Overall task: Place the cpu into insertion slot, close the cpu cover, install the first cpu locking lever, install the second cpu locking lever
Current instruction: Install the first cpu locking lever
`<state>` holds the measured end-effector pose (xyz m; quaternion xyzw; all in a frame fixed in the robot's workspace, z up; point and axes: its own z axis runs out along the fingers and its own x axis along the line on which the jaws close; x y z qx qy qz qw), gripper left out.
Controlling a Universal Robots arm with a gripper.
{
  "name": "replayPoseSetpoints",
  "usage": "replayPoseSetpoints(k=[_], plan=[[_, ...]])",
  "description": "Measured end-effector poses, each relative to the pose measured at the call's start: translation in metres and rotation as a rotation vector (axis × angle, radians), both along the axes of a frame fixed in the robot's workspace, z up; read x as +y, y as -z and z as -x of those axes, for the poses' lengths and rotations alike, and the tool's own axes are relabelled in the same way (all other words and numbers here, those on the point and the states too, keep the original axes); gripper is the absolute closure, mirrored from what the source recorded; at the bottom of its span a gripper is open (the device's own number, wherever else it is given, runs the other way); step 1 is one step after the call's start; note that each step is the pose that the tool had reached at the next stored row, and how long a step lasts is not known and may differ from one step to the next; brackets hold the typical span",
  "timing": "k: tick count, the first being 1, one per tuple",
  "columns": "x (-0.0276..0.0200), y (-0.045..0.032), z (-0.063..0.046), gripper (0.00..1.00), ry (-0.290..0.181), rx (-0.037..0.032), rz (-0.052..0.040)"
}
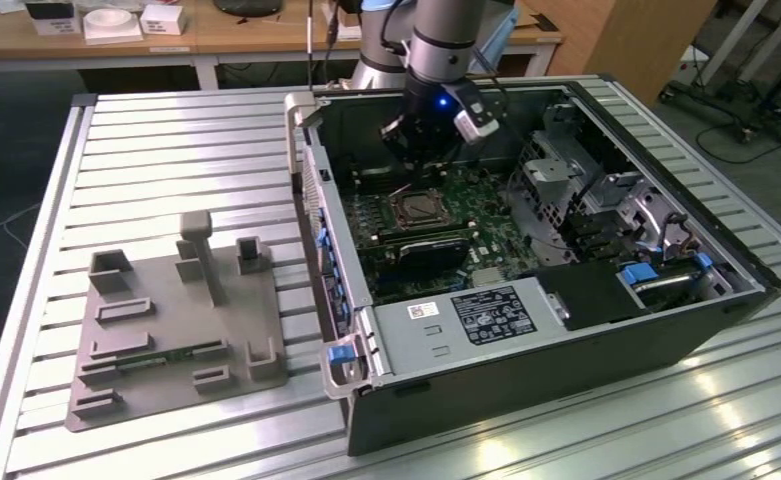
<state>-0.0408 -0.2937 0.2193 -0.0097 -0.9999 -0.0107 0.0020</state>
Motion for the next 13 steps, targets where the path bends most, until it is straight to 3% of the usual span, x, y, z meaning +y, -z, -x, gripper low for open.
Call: replayPoseSetpoints(k=[13], plan=[[0.0001, 0.0051, -0.009, 0.9, 0.0, 0.0, 0.0001]])
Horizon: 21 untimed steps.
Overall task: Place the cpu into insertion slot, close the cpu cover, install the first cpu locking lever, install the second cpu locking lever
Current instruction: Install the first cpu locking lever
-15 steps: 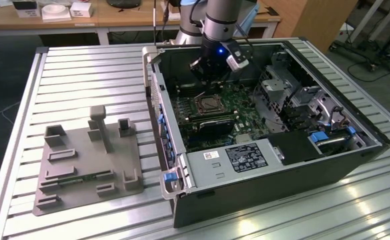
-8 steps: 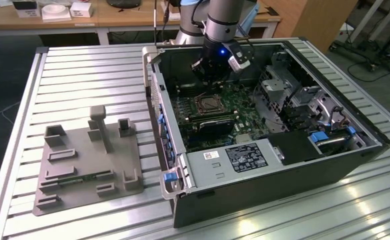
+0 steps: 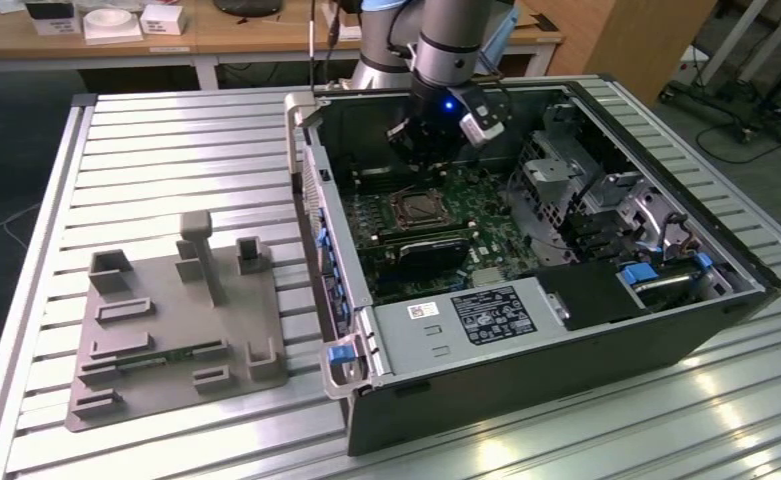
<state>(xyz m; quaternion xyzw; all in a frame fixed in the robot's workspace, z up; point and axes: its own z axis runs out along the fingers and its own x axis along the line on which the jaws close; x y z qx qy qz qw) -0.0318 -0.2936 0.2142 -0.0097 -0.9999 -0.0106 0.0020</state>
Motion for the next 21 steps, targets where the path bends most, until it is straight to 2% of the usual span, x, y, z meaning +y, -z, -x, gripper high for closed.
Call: replayPoseSetpoints(k=[11, 21], plan=[[0.0009, 0.0049, -0.0073, 0.9, 0.0, 0.0, 0.0], [0.0013, 0.0093, -0.0085, 0.9, 0.0, 0.0, 0.0001]])
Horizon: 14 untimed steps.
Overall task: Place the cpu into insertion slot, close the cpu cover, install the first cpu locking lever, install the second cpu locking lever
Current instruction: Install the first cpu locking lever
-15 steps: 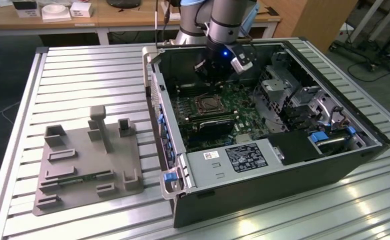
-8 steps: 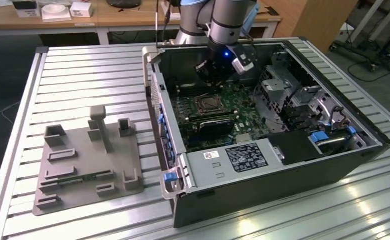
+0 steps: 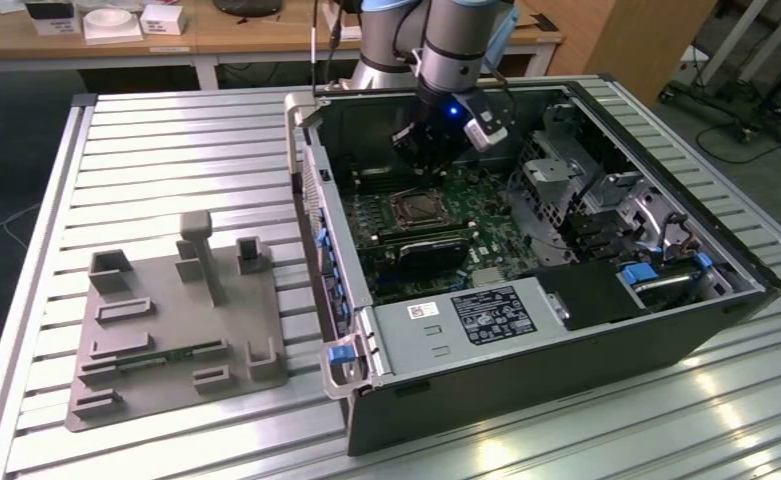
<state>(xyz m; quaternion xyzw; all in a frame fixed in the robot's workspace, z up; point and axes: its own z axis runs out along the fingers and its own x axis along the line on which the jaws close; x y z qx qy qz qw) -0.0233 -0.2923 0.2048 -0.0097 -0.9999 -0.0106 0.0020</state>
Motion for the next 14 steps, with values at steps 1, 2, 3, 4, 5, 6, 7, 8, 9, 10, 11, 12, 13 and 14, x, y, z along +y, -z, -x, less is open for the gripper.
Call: replayPoseSetpoints(k=[1, 2, 3, 4, 5, 6, 7, 8, 9, 10, 11, 12, 13, 14], plan=[[0.0, 0.0003, 0.0, 0.9, 0.0, 0.0, 0.0], [-0.0001, 0.0004, 0.0, 0.9, 0.0, 0.0, 0.0], [-0.0003, 0.0005, 0.0, 0.9, 0.0, 0.0001, 0.0], [-0.0008, 0.0006, -0.0001, 0.9, 0.0, 0.0, -0.0001], [-0.0014, 0.0007, 0.0, 0.9, 0.0, 0.0001, -0.0001], [-0.0018, 0.0008, 0.0, 0.9, 0.0, 0.0, -0.0001], [-0.0022, 0.001, 0.0, 0.9, 0.0, -0.0001, -0.0002], [-0.0025, 0.0012, 0.0, 0.9, 0.0, -0.0001, -0.0003], [-0.0027, 0.0014, 0.0, 0.9, 0.0, -0.0002, -0.0004], [-0.0028, 0.0016, 0.0, 0.9, 0.0, -0.0001, -0.0003], [-0.003, 0.0019, 0.0, 0.9, 0.0, -0.0001, -0.0001], [-0.0031, 0.0021, 0.0, 0.9, 0.0, 0.0, 0.0], [-0.0031, 0.0023, 0.0, 0.9, 0.0, 0.0, 0.0], [-0.0032, 0.0024, 0.0, 0.9, 0.0, 0.0, 0.0]])
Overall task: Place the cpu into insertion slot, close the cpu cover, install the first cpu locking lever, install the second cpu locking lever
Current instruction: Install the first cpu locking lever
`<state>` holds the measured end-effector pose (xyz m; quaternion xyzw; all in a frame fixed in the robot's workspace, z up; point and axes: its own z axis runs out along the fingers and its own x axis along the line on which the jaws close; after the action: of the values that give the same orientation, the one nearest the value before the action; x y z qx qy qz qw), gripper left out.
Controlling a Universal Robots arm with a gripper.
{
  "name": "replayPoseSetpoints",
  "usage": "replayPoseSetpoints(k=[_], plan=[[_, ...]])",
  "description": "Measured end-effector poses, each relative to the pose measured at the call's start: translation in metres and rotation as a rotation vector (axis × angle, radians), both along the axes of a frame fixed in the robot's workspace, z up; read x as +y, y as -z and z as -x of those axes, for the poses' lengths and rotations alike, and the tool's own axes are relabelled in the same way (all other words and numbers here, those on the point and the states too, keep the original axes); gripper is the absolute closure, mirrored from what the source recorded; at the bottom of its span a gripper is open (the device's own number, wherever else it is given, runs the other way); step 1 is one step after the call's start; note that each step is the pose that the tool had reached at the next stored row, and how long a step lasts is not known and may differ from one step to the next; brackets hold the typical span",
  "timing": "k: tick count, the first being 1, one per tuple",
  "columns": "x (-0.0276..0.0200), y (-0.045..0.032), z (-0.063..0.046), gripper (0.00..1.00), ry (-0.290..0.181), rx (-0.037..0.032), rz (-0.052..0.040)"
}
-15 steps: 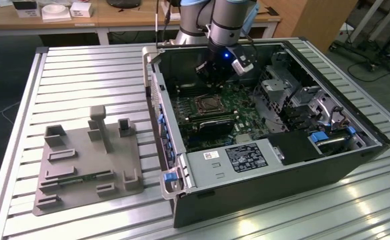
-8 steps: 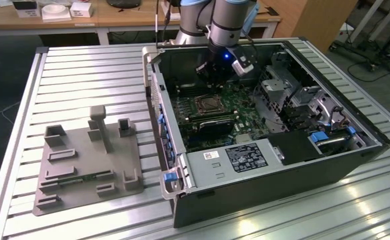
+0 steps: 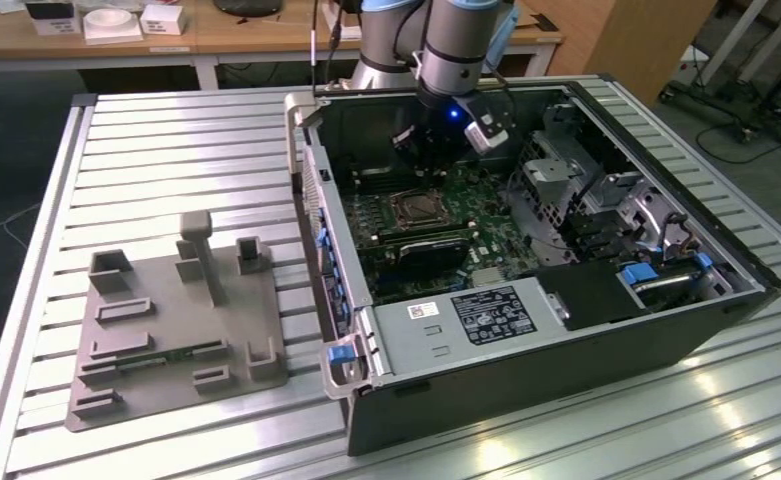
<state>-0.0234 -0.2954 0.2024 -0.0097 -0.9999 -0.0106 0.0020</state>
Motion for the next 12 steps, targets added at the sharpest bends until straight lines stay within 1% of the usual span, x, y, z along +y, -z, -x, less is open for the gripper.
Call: replayPoseSetpoints(k=[12], plan=[[-0.002, 0.0019, -0.0001, 0.9, 0.0, -0.0001, -0.0002]])
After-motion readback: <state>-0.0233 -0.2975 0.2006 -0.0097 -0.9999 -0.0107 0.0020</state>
